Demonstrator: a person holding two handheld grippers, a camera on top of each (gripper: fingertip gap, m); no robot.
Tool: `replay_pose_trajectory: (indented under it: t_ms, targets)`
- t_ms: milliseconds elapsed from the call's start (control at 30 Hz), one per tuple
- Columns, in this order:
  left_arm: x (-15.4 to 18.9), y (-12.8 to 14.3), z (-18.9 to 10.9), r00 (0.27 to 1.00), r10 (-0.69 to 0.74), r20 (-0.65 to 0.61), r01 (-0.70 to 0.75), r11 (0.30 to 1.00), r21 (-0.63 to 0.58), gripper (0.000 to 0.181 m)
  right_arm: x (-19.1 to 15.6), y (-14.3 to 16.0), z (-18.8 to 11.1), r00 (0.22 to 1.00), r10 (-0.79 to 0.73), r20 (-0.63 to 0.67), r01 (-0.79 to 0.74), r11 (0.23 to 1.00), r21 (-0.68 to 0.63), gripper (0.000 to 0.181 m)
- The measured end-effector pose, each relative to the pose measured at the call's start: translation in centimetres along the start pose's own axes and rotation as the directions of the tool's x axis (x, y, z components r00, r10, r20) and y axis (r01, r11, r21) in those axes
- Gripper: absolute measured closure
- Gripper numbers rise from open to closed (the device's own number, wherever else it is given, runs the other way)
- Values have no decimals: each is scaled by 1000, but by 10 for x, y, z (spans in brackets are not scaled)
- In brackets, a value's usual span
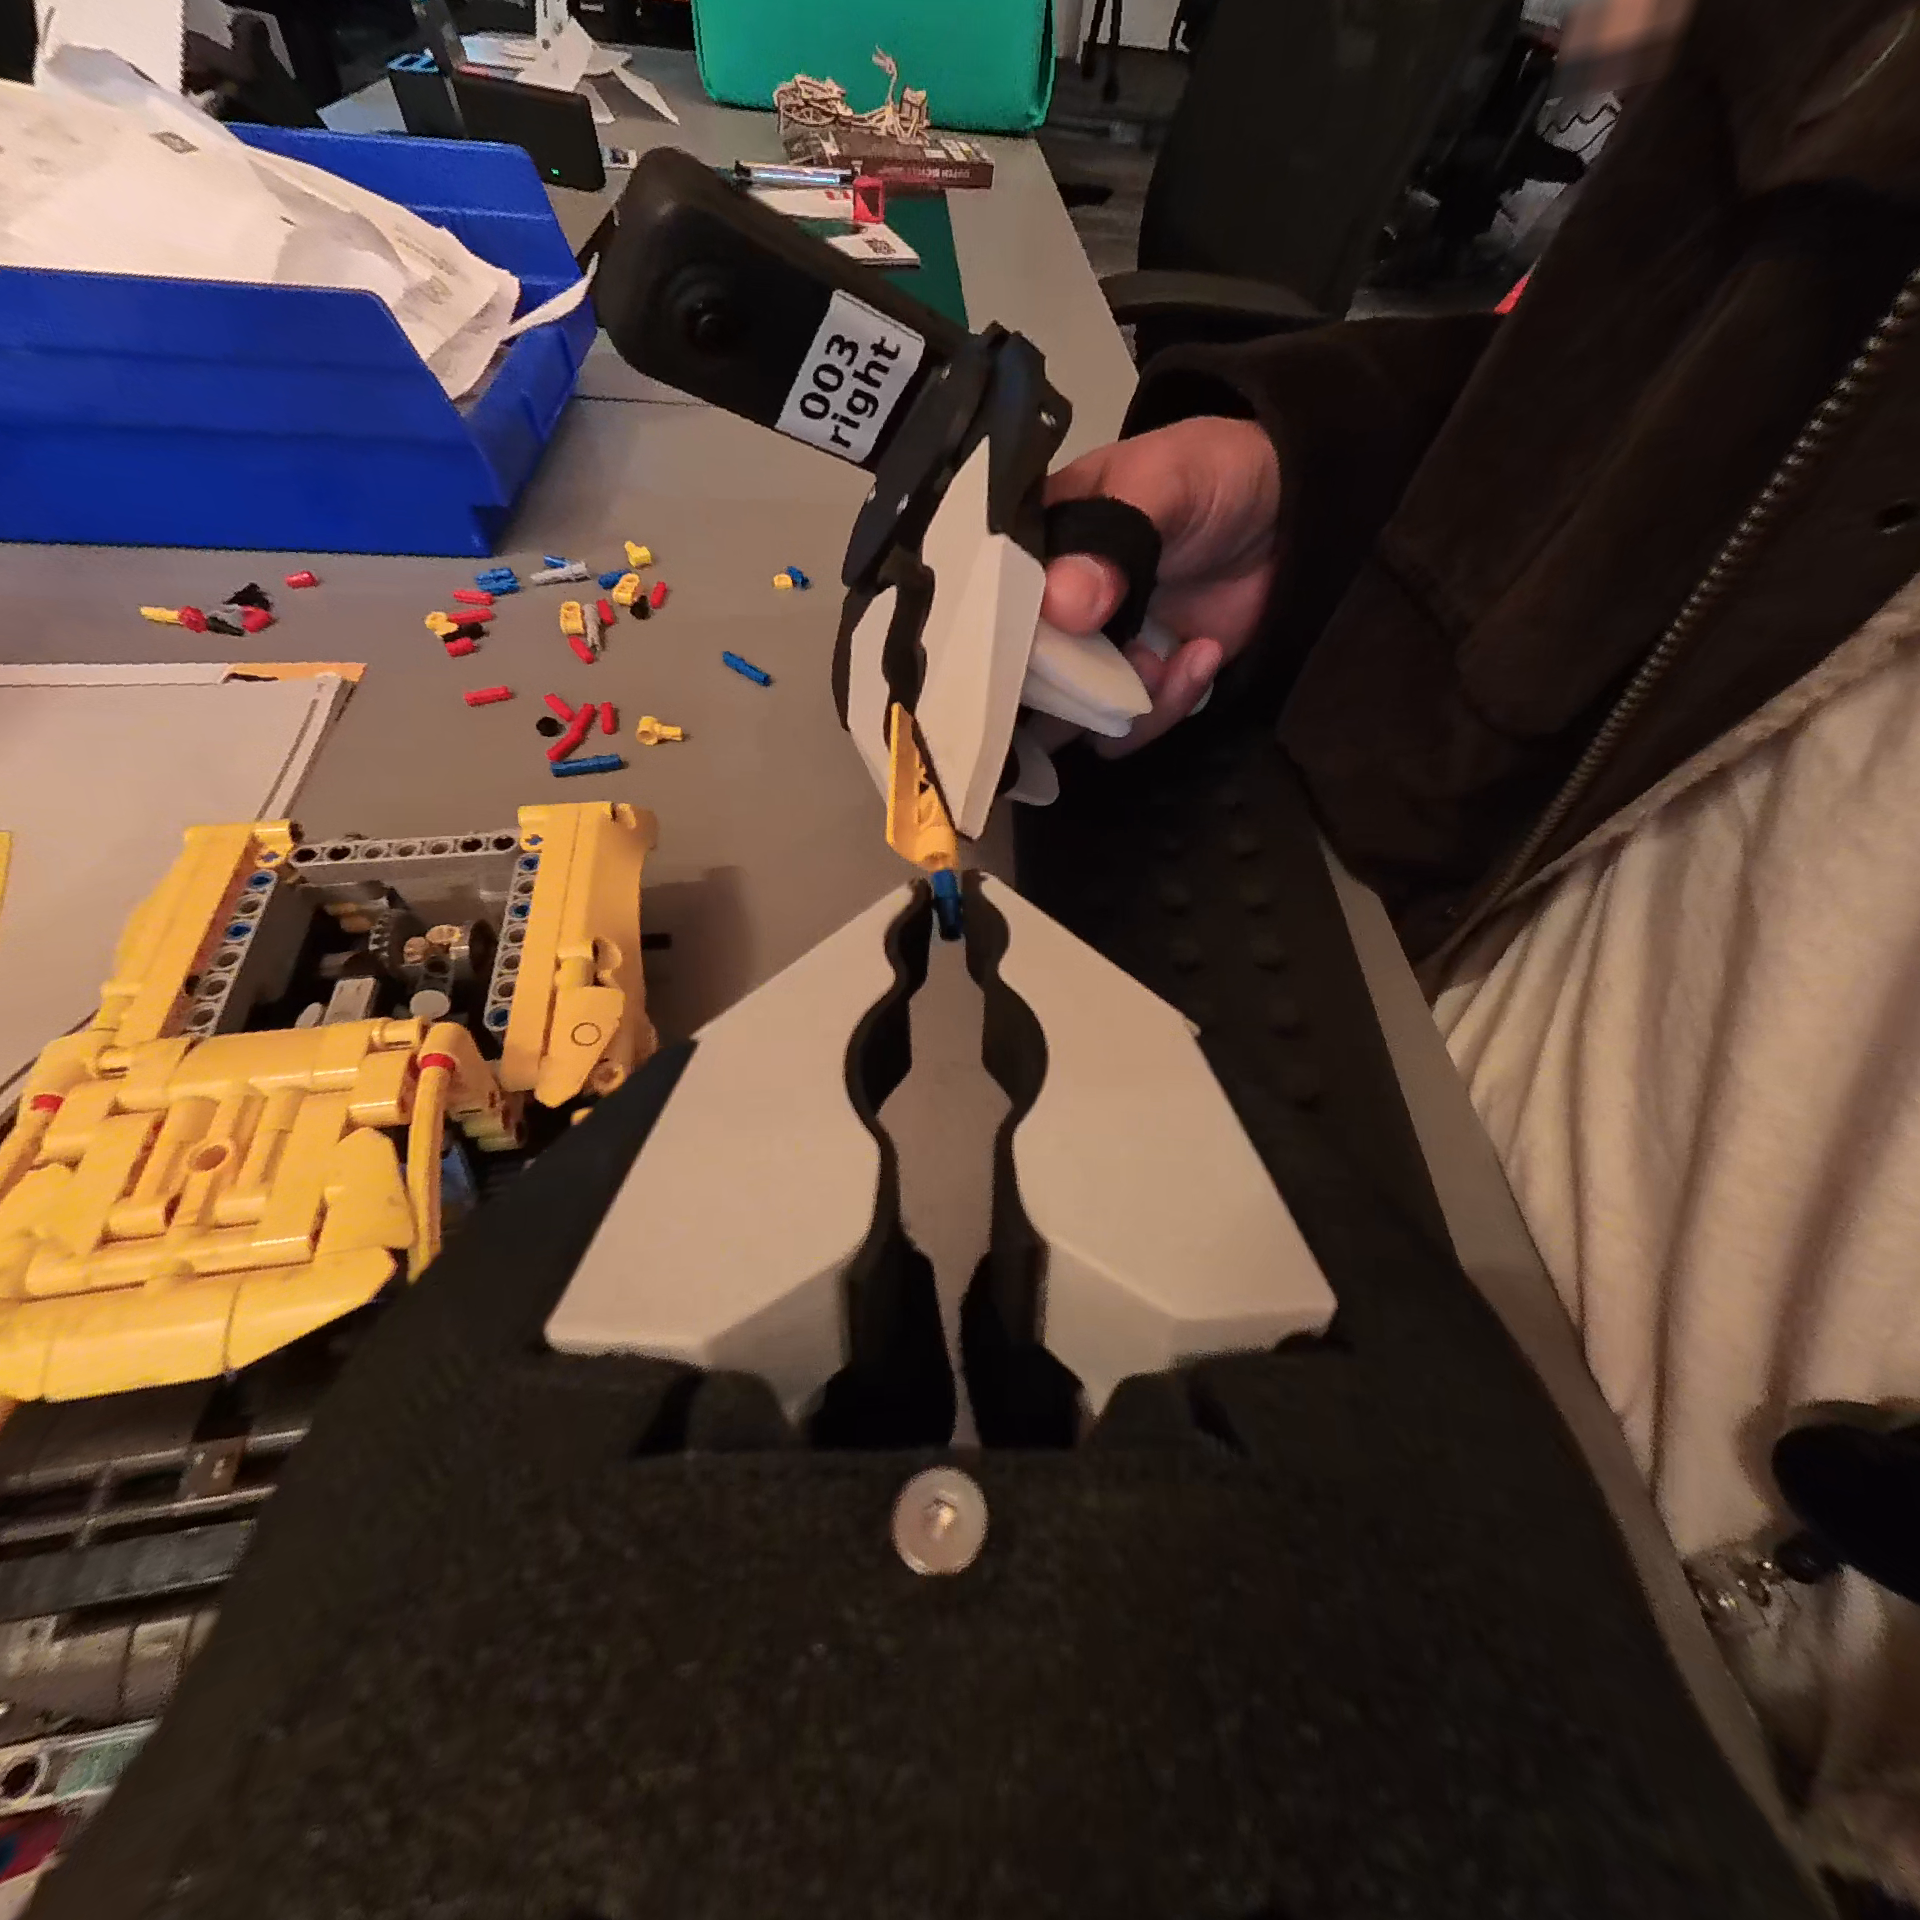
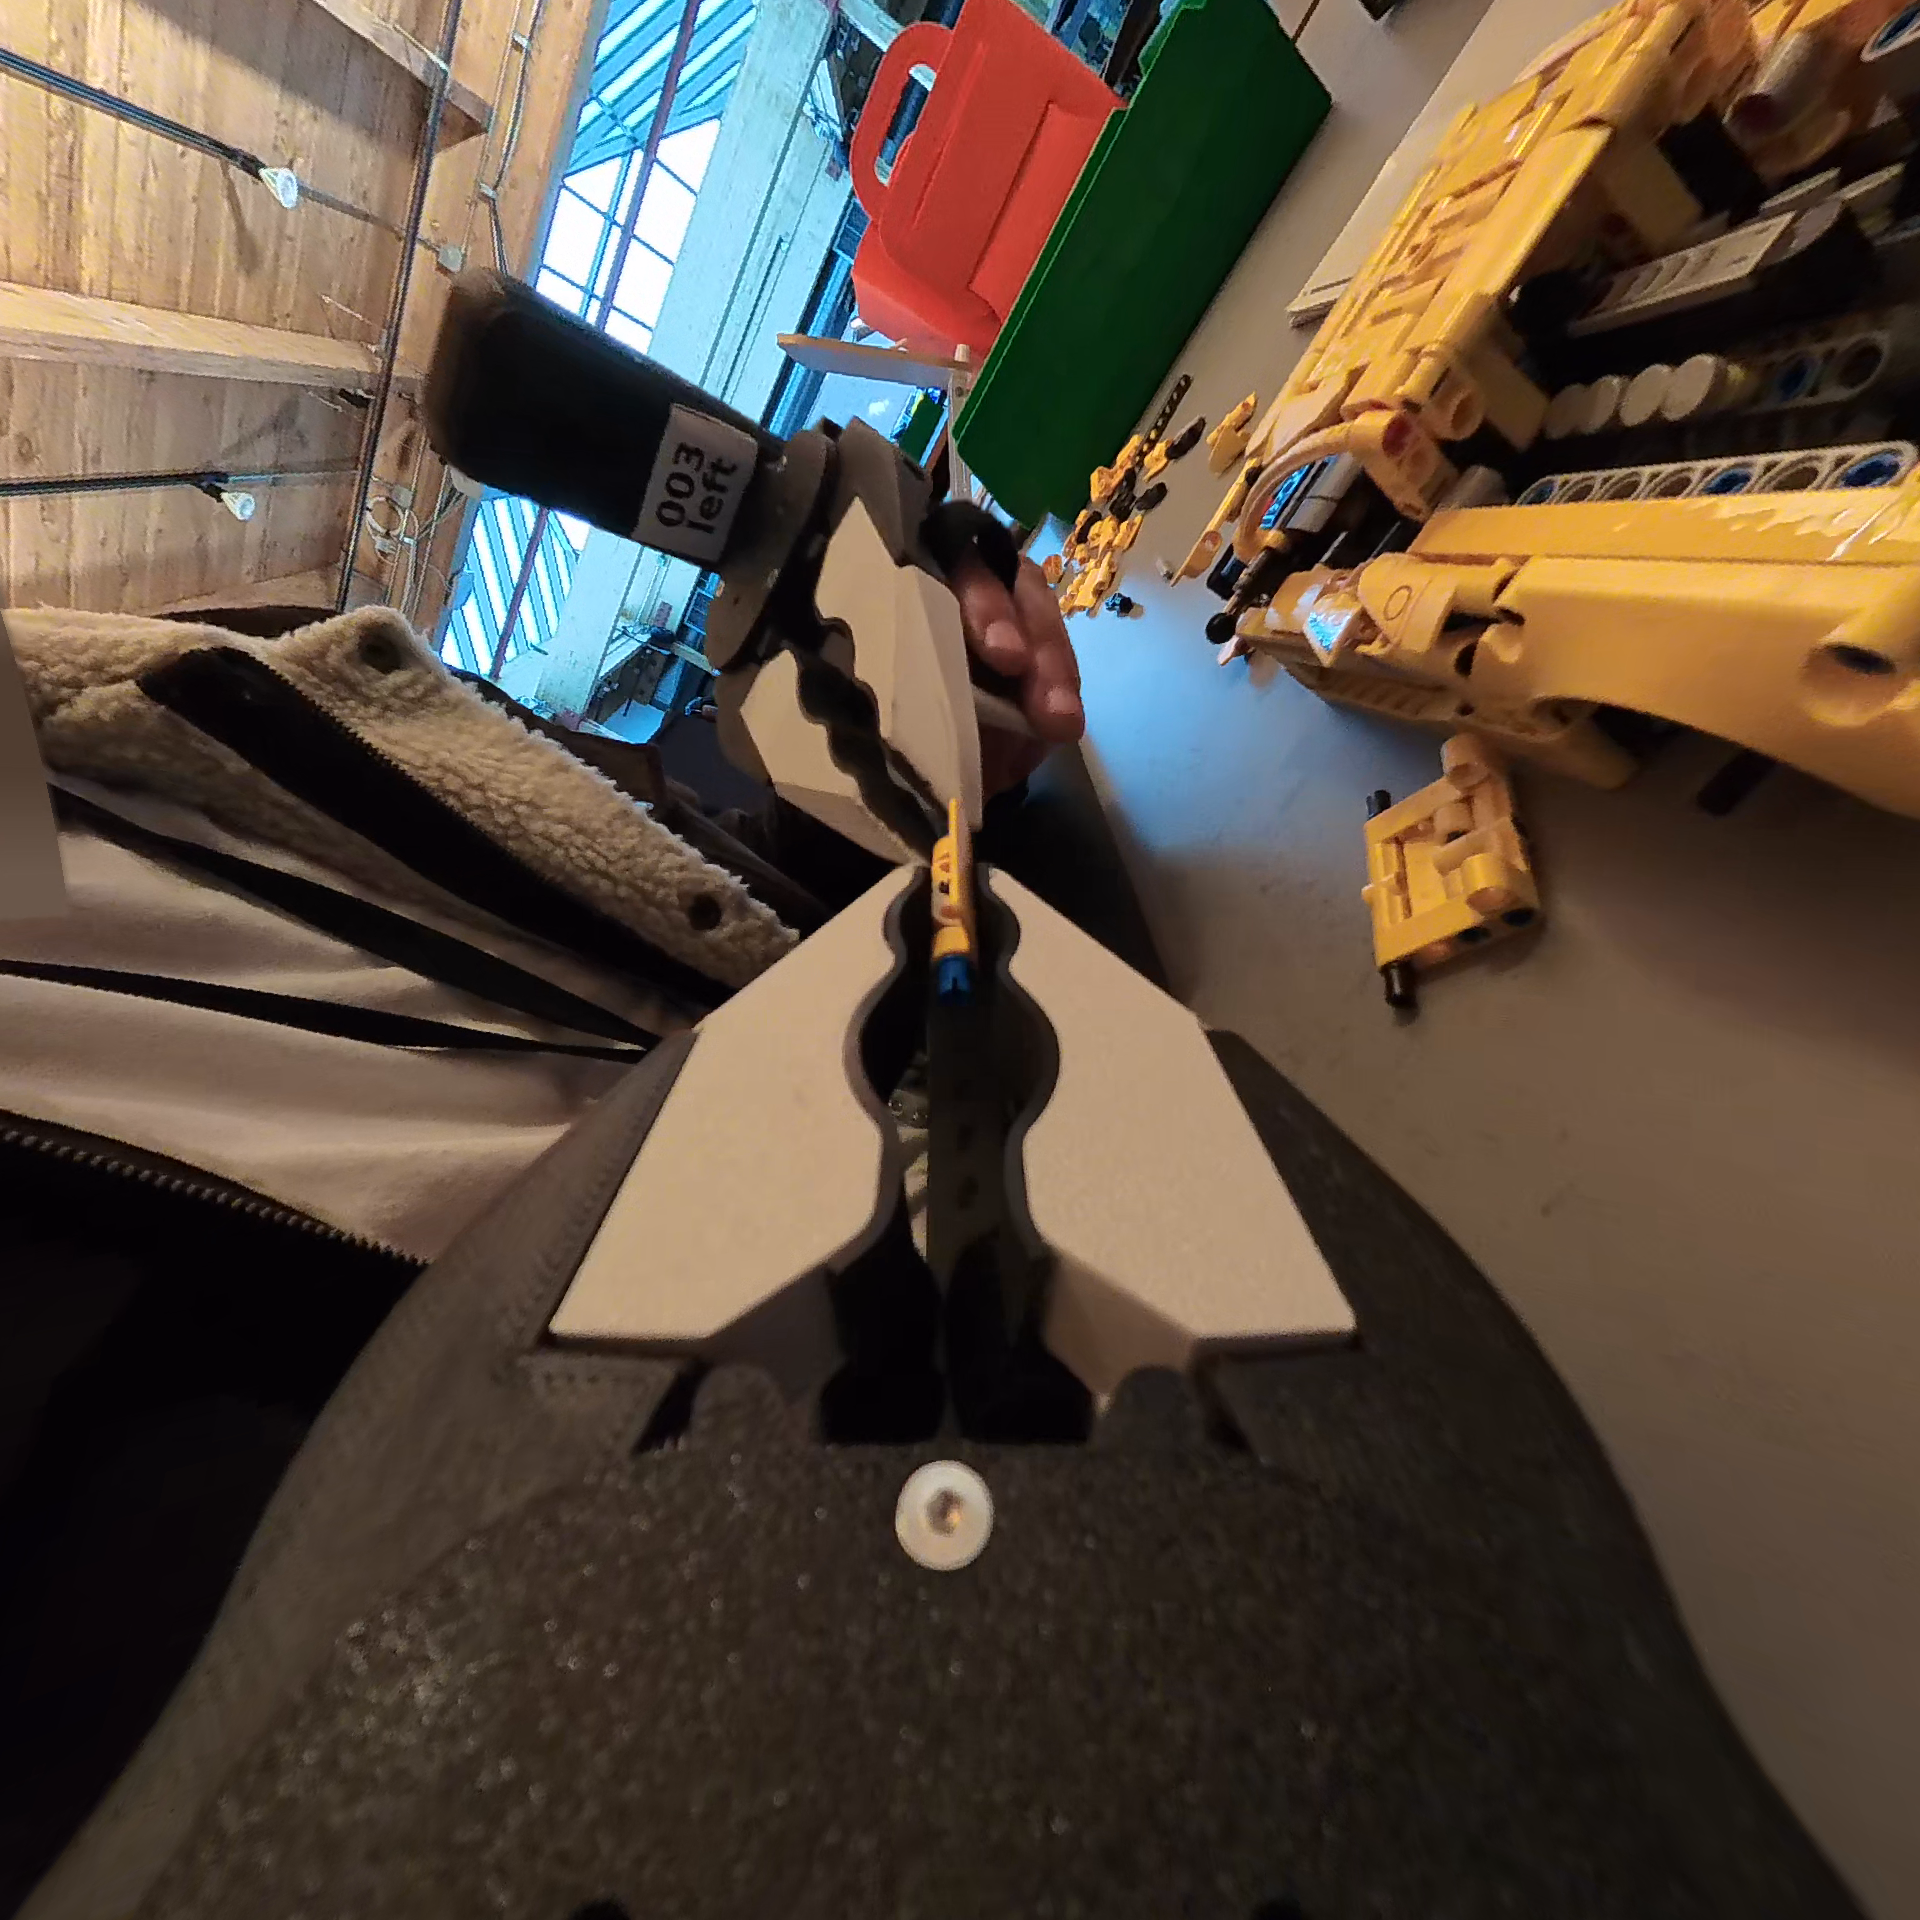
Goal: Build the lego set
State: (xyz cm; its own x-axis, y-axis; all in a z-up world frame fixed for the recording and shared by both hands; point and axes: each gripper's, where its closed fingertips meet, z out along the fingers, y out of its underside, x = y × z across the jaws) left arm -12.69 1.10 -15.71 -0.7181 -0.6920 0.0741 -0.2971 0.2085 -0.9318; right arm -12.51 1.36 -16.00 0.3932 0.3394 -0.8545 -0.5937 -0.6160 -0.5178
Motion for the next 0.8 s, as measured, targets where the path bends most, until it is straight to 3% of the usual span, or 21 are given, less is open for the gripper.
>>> replay_pose_trajectory:
  t_ms: [800]
  targets:
    - [2,-5,-3,1000,26,8,-26,1000,-12,177,-4,2,4,996,73,59,-72,997,-15,176]
